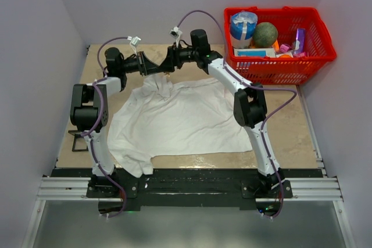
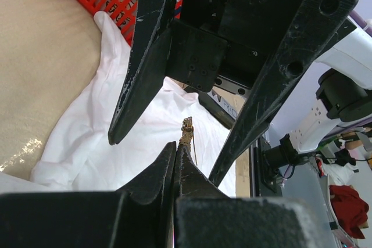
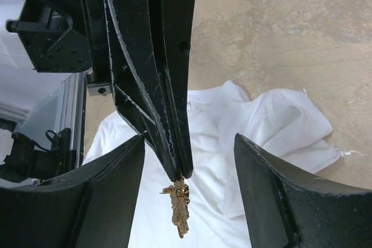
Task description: Remove the brooch from the garment
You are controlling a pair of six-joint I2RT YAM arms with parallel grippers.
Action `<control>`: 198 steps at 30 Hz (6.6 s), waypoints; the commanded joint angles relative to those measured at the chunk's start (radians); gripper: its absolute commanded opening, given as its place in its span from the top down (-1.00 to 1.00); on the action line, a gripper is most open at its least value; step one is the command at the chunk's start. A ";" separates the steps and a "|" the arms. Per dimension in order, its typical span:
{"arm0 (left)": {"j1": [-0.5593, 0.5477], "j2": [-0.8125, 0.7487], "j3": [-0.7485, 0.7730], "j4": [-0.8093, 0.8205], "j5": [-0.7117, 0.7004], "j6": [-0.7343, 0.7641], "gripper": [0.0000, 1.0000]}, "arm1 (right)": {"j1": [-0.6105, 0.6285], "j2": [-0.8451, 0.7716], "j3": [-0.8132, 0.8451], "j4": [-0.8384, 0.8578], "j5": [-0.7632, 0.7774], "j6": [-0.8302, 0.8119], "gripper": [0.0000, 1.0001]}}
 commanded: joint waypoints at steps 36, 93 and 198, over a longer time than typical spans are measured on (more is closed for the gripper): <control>0.001 -0.192 0.086 -0.772 -0.185 0.639 1.00 | -0.091 -0.124 -0.069 -0.075 -0.159 -0.079 -0.44; -0.005 -0.178 0.123 -0.600 -0.125 0.439 1.00 | -0.044 0.011 0.004 0.102 -0.205 0.064 0.07; -0.028 -0.155 0.122 -0.572 -0.092 0.397 1.00 | -0.048 0.048 0.034 0.014 -0.096 0.027 0.14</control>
